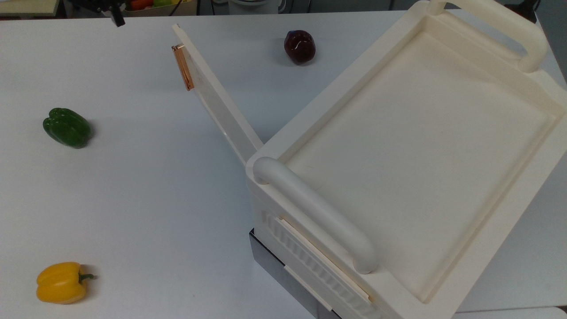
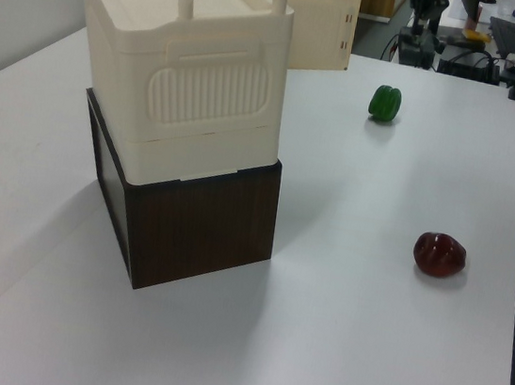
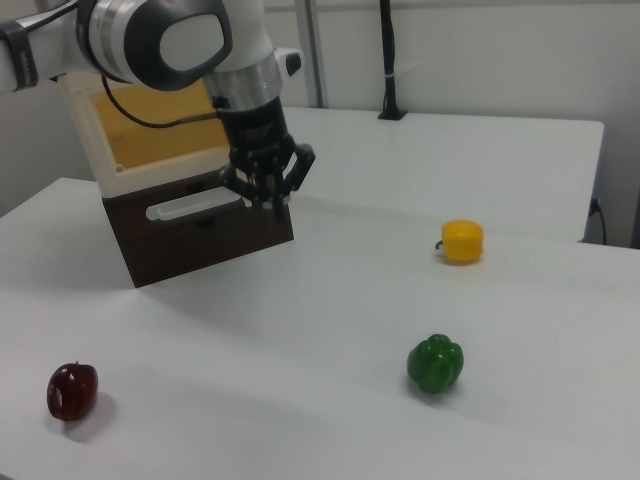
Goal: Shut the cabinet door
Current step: 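Push the open door with the gripper, swinging it toward the cabinet front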
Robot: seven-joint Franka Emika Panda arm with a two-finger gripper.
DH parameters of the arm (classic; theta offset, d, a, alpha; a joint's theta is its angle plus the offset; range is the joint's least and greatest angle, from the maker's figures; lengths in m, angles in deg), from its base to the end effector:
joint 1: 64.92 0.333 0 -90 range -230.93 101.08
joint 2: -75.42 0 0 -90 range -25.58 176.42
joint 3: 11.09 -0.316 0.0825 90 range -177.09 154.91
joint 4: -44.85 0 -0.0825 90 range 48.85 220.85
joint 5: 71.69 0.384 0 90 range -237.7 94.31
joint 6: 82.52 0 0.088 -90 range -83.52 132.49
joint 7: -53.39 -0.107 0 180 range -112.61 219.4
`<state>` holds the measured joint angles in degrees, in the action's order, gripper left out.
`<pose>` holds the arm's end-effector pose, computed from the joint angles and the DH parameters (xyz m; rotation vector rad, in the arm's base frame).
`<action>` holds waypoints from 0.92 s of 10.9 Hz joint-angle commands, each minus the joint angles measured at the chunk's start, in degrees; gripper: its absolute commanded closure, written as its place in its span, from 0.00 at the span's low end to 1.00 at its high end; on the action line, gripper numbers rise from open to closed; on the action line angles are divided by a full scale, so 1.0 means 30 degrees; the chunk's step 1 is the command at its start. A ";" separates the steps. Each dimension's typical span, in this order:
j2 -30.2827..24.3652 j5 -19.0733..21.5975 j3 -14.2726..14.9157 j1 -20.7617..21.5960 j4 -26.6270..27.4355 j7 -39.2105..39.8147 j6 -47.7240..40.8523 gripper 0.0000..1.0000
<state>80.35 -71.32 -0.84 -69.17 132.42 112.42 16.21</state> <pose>0.5776 -0.1440 0.6104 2.8369 1.1629 0.1273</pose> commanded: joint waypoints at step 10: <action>0.1784 0.3479 0.0012 0.2408 -0.0304 0.5167 0.9015 1.00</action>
<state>85.69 -62.18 -1.27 -64.11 131.97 127.08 42.31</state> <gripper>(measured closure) 0.991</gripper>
